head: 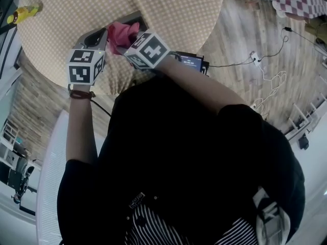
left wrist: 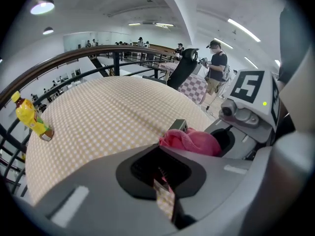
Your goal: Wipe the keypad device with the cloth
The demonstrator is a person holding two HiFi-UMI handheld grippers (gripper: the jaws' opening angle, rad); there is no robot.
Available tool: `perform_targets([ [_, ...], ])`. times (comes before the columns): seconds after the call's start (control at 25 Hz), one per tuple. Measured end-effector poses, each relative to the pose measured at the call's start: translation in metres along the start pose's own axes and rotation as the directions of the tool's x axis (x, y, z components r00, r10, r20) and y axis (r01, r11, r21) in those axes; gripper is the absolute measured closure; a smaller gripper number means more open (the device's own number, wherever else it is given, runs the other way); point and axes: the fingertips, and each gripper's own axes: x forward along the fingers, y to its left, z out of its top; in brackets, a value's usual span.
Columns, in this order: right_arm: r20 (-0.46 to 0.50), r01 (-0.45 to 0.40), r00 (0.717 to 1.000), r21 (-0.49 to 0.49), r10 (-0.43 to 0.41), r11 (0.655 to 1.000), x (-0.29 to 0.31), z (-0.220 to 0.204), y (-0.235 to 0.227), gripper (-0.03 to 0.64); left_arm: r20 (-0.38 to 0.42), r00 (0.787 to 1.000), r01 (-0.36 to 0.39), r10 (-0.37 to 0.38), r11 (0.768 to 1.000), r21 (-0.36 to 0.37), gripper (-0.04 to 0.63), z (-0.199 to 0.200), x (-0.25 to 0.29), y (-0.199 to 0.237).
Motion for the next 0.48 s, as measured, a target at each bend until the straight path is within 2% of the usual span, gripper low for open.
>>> perform_targets([
  [0.2, 0.029, 0.063, 0.997, 0.068, -0.065, 0.996, 0.017, -0.007, -0.013, 0.554, -0.018, 1.000, 0.000, 0.000, 1.000, -0.009, 0.590, -0.002, 0.009, 0.007],
  [0.48, 0.045, 0.071, 0.996, 0.084, -0.075, 0.994, 0.023, -0.011, -0.020, 0.554, -0.030, 1.000, 0.009, -0.009, 1.000, -0.009, 0.591, -0.006, 0.019, 0.006],
])
